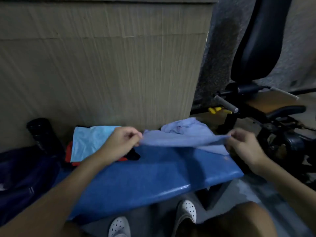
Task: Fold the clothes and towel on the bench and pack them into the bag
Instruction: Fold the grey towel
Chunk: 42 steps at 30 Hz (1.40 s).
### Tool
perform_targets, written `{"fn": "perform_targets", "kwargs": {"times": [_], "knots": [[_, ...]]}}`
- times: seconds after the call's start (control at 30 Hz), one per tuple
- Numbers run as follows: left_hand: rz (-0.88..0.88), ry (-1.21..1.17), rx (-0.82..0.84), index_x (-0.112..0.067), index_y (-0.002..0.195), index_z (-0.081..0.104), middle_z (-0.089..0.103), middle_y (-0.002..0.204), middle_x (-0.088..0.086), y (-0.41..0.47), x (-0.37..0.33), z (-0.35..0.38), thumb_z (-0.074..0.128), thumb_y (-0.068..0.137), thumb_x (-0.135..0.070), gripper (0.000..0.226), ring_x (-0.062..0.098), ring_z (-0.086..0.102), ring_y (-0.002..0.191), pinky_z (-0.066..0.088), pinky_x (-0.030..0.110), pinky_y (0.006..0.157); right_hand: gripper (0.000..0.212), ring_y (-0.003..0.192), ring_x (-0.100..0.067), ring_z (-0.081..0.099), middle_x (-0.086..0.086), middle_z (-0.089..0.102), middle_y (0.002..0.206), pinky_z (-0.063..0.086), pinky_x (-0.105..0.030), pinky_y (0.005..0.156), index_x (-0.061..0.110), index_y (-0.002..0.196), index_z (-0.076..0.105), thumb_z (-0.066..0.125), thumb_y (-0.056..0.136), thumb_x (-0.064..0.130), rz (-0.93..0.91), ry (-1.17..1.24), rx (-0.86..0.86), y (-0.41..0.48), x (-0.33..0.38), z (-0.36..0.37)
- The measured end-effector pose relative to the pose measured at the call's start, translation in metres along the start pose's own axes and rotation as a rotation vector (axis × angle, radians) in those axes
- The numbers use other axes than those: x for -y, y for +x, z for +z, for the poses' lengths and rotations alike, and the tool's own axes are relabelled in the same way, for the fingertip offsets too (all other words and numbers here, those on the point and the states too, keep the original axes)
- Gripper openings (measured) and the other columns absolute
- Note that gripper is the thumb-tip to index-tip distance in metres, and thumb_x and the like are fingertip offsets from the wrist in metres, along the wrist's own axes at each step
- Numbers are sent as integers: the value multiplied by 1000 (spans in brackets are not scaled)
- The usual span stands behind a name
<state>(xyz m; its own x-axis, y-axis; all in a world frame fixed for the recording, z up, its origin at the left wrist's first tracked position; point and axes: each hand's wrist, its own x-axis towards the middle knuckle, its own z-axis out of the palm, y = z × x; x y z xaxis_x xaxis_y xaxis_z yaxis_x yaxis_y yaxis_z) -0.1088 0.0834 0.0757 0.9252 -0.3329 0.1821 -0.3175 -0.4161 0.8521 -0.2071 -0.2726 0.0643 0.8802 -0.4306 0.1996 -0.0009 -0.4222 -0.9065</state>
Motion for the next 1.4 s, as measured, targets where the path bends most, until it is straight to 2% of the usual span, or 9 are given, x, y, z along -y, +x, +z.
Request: {"fn": "perform_targets", "kwargs": {"times": [0.27,0.43,0.57,0.63,0.73,0.8,0.93,1.23,1.4], "knots": [[-237,239,283,-21,63,70,73,74,-10,-40,104,46,53,96,-4,40,6,67,67,58,35,70,21,58,-13,51,-1,58,60,39,-15,55,10,64,61,66,79,-5,172,-377,256,-57,-99,44],[-175,395,300,-3,72,62,66,71,10,-20,110,51,46,82,-42,44,27,66,73,54,47,71,25,66,-14,53,1,60,63,39,-20,59,16,66,62,58,83,-1,230,-340,259,-54,-110,56],[-53,397,353,-4,93,69,67,103,7,7,114,85,54,97,-18,21,21,63,96,52,44,89,20,87,-23,63,-3,71,87,46,-32,77,22,86,71,55,91,9,218,-387,239,-37,-116,84],[13,469,388,-5,115,68,56,138,3,18,122,102,51,100,-18,26,18,51,129,41,33,107,22,103,-23,62,-1,70,108,43,-31,87,19,110,68,53,95,16,161,-464,233,-25,-117,101],[93,687,418,-18,136,55,39,152,-5,24,137,117,41,104,-27,36,15,33,143,28,32,109,22,109,-23,59,3,65,111,39,-35,86,20,116,60,51,96,24,26,-648,223,-14,-125,117],[156,827,433,-26,139,51,42,149,-8,22,141,117,29,103,-36,43,14,36,139,30,35,103,24,107,-21,60,5,64,109,38,-38,83,22,118,59,53,95,27,-83,-850,175,-12,-130,122],[332,932,363,-28,105,67,65,95,-10,18,135,119,27,89,-41,45,16,65,89,45,35,72,31,92,-21,63,6,66,97,36,-39,75,27,111,63,41,94,39,-187,-1115,135,-14,-137,121],[261,774,390,-26,115,64,62,111,-11,28,129,127,19,87,-46,57,16,58,108,43,37,88,15,87,-25,57,2,56,94,37,-41,75,25,88,61,52,91,37,-164,-1122,133,-9,-143,114],[311,1030,167,-12,100,70,66,101,3,45,146,120,55,86,-31,28,26,63,91,38,38,78,19,97,-32,54,-5,58,107,35,-43,77,19,111,61,58,92,20,-68,-962,29,5,-144,113]]}}
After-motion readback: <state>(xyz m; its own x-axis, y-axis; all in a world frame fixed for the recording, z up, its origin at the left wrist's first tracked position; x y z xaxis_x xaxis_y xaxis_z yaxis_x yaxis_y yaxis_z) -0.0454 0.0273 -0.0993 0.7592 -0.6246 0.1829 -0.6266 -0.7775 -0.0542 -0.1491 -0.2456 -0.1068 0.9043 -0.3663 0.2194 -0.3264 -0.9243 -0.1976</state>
